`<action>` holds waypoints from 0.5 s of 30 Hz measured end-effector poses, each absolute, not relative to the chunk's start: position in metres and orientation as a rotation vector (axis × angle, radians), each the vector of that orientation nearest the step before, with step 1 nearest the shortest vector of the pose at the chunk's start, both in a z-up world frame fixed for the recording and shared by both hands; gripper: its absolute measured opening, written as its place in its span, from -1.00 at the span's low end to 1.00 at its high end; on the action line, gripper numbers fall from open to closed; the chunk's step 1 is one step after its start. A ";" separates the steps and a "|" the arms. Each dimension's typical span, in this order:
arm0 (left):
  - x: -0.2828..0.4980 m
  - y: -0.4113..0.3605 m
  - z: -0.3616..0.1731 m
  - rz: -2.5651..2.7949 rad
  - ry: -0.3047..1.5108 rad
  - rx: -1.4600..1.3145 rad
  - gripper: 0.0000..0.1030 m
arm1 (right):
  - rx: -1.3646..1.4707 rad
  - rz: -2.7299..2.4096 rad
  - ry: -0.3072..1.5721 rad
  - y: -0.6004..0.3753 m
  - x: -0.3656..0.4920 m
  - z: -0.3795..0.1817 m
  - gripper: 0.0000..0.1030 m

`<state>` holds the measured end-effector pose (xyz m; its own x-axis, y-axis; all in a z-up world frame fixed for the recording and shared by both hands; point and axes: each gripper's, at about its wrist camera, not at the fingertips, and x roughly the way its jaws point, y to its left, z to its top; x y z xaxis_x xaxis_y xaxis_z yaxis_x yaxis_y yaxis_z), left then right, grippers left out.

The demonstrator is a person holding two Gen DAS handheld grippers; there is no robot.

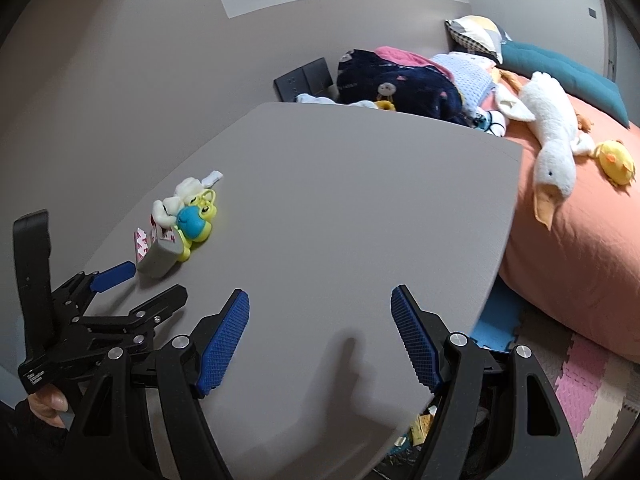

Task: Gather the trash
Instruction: 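Grasp the red-white printed box with the left tool while the right tool grasps the frog rattle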

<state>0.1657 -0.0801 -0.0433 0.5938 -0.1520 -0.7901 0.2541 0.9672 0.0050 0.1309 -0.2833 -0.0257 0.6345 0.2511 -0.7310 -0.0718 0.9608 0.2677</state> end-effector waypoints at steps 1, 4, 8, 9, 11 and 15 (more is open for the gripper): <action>0.169 -0.078 -0.045 -0.236 0.911 0.114 0.89 | 0.220 0.188 0.866 -0.282 0.133 -0.026 0.44; 0.176 -0.073 -0.048 -0.228 0.919 0.102 0.89 | 0.215 0.194 0.869 -0.277 0.141 -0.027 0.44; 0.183 -0.067 -0.049 -0.222 0.917 0.086 0.89 | 0.224 0.204 0.879 -0.271 0.150 -0.030 0.44; 0.186 -0.065 -0.048 -0.220 0.916 0.082 0.89 | 0.224 0.209 0.884 -0.268 0.153 -0.031 0.44; 0.190 -0.063 -0.048 -0.221 0.915 0.073 0.89 | 0.222 0.214 0.888 -0.265 0.157 -0.032 0.44; 0.196 -0.059 -0.048 -0.224 0.912 0.072 0.88 | 0.217 0.218 0.891 -0.260 0.163 -0.032 0.44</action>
<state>0.1957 -0.0594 -0.0478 0.5910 -0.1615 -0.7904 0.2225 0.9744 -0.0326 0.1627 -0.2605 -0.0325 0.6093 0.2766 -0.7431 -0.0970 0.9561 0.2764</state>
